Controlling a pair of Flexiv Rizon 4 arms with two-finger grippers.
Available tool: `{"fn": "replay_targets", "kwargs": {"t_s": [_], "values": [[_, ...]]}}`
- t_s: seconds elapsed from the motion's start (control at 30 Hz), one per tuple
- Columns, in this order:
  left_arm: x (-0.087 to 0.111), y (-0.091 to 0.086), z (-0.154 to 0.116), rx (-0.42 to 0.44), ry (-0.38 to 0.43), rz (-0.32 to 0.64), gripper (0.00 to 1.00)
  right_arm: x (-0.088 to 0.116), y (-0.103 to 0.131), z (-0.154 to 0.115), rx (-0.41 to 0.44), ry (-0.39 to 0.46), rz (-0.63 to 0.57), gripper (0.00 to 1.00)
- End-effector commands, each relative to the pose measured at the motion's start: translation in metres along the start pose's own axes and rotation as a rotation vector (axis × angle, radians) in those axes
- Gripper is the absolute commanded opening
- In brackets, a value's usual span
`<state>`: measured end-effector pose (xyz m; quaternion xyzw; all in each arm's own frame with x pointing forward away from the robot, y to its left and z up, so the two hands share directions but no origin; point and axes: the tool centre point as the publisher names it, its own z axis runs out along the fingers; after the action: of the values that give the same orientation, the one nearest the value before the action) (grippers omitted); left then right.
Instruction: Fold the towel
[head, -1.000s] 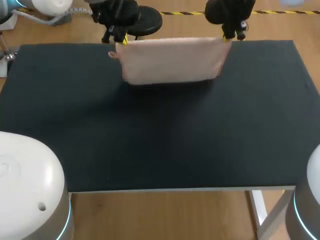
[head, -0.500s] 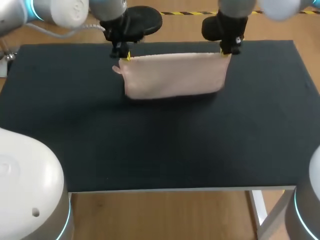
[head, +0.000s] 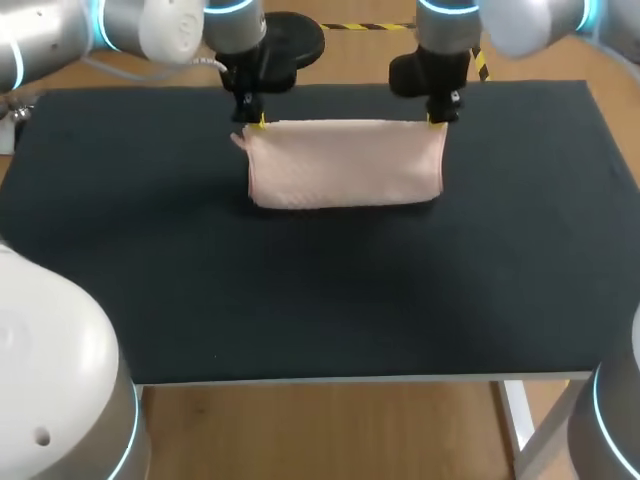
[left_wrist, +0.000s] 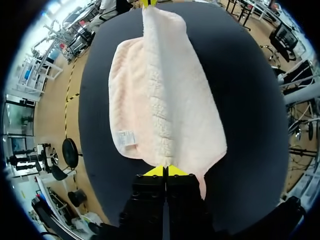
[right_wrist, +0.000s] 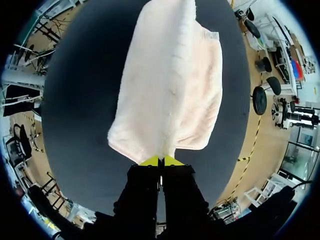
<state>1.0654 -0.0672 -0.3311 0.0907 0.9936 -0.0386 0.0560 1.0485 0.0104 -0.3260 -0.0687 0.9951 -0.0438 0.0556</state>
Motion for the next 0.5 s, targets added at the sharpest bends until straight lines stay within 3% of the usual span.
{"fn": "replay_targets", "kwargs": {"t_s": [0.03,0.3,0.5], "values": [[-0.028,-0.002,0.020,-0.013,0.080,0.006,0.00,-0.027,0.003,0.022,0.017,0.093,0.008,0.00],[-0.053,-0.001,0.027,-0.021,0.081,0.012,0.00,-0.047,-0.009,0.034,0.043,0.101,0.051,0.00],[-0.060,-0.006,0.036,-0.029,0.097,0.044,0.00,-0.059,-0.002,0.048,0.070,0.100,-0.010,0.00]]}}
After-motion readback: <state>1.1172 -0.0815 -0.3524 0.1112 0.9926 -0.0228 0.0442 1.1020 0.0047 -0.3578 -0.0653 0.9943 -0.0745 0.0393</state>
